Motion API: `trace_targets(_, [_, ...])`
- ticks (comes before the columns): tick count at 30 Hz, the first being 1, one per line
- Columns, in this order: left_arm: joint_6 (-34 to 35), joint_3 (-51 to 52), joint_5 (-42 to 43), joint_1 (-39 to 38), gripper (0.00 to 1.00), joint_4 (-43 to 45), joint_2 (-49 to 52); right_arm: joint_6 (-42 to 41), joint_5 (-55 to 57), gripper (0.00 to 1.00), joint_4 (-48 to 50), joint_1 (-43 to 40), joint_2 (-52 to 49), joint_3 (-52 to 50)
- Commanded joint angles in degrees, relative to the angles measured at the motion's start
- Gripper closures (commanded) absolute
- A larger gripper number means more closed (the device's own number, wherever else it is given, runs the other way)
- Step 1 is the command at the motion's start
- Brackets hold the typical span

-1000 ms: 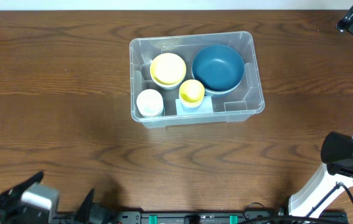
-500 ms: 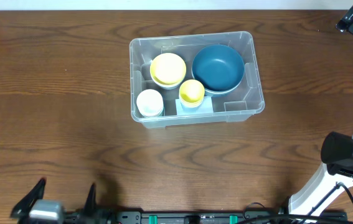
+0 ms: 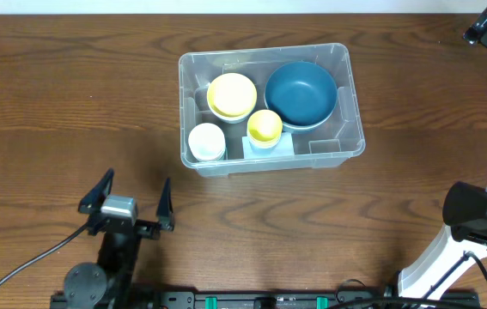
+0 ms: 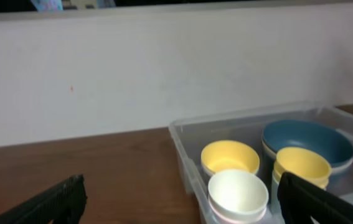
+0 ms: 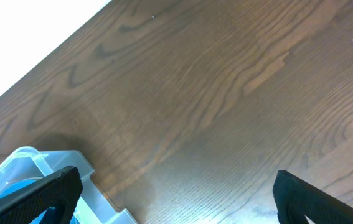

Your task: Pack container

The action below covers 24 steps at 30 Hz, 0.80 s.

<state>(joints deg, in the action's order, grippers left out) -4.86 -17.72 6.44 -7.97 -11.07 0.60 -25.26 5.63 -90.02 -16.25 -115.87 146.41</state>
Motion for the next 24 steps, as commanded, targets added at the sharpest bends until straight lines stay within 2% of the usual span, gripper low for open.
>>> trace_targets(1, [0.5,5.1,2.2,0.3,0.02,3.6,-0.5,-0.9,0.2,0.01,0.0,-0.2,-0.6,0.4])
trace_targets(14, [0.7,17.0,2.1,0.3,0.02,6.4,-0.5,-0.9,0.2,0.01,0.0,-0.2,-0.6,0.4])
trace_targets(24, [0.6,17.5,1.9,1.5,0.02,7.8,-0.5,-0.9,0.2,0.01,0.0,-0.2,-0.6,0.4])
